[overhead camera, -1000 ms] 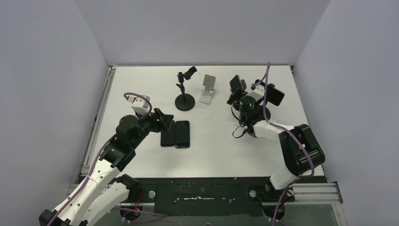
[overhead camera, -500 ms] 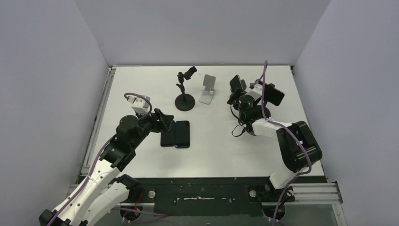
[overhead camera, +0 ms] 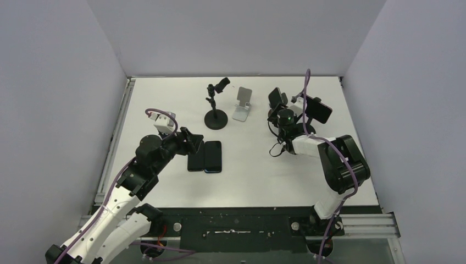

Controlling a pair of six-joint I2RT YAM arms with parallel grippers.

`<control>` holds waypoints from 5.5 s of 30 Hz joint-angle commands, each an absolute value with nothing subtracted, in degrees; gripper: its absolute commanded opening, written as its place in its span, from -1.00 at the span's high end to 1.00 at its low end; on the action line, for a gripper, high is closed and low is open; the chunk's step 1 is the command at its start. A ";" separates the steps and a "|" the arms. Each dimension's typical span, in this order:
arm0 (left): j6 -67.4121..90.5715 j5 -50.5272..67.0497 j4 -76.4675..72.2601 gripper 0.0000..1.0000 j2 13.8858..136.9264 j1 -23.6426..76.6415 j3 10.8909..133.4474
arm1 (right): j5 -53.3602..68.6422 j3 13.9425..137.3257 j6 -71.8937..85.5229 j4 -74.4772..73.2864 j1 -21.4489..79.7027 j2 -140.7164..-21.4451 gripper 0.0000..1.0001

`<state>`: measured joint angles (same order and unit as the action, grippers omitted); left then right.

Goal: Remove the phone from the phone stand
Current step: Remove the phone from the phone stand, then place the phone at the center of the board.

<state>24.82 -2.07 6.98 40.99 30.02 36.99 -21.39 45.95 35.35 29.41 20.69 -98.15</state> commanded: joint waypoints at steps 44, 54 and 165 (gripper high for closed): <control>24.50 -0.92 3.69 -0.29 40.69 30.85 36.82 | -21.39 45.70 33.57 31.74 19.99 -94.20 0.83; 24.52 -0.88 3.60 -0.29 41.13 30.85 36.82 | -20.92 45.18 29.68 31.29 20.48 -91.89 1.00; 61.96 9.97 -58.63 -0.38 45.96 36.63 30.67 | 6.77 36.21 48.15 63.56 54.57 -58.30 1.00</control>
